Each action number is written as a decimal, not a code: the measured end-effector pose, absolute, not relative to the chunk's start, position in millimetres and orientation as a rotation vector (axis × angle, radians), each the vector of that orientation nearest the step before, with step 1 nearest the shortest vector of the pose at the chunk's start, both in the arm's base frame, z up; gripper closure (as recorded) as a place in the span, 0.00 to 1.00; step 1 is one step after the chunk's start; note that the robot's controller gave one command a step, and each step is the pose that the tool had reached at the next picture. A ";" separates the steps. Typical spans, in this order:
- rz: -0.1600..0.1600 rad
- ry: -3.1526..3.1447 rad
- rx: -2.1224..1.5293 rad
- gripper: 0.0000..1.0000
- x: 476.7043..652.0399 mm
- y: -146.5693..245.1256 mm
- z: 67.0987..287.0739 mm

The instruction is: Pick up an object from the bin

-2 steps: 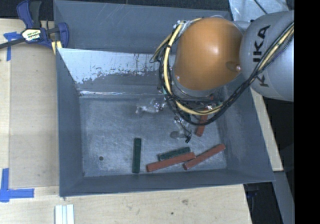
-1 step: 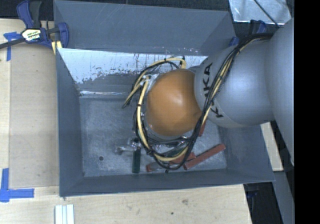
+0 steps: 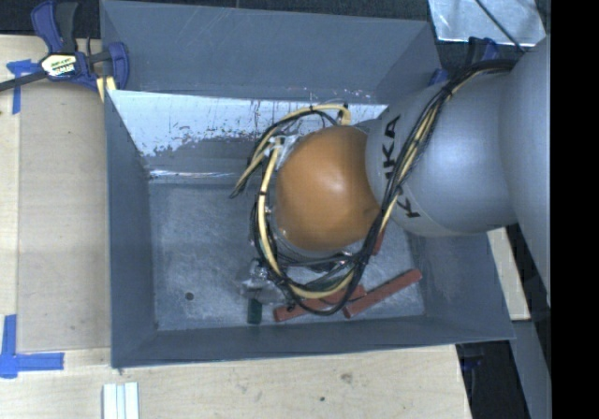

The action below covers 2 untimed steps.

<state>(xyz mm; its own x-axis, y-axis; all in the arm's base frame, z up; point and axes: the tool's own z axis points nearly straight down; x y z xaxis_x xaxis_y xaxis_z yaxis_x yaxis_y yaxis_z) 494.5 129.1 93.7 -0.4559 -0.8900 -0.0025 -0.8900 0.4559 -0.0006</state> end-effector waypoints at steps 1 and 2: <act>-0.003 2.655 -1.664 1.00 512.0 129.0 217.6; 0.001 2.661 -1.665 0.00 510.6 128.8 215.3</act>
Offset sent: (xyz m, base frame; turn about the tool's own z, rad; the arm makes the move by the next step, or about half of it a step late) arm 0.0152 -0.0003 0.1214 -0.0253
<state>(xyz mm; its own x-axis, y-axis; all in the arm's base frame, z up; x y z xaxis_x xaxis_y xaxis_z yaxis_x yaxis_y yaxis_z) 510.6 128.8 215.3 -0.4373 -0.8993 -0.0025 -0.8993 0.4373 -0.0010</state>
